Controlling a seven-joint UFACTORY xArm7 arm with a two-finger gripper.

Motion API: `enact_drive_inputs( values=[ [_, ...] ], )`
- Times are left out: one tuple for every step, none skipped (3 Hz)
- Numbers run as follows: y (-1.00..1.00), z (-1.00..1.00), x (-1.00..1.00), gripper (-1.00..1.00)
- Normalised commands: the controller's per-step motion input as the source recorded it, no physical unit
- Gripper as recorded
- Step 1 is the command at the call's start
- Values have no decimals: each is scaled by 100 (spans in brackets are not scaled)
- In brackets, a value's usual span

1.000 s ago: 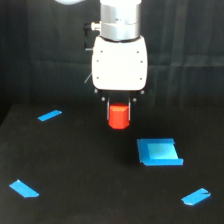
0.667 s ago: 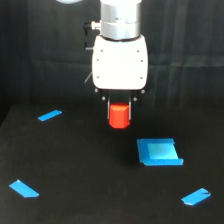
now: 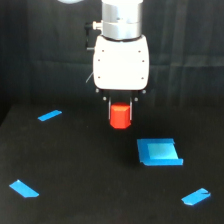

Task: Pick up the red object from the table

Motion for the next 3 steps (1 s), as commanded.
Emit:
enact_drive_inputs(
  values=[
    [-5, 3, 0, -96],
    [-6, 9, 10, -88],
    [-18, 6, 2, -100]
  ],
)
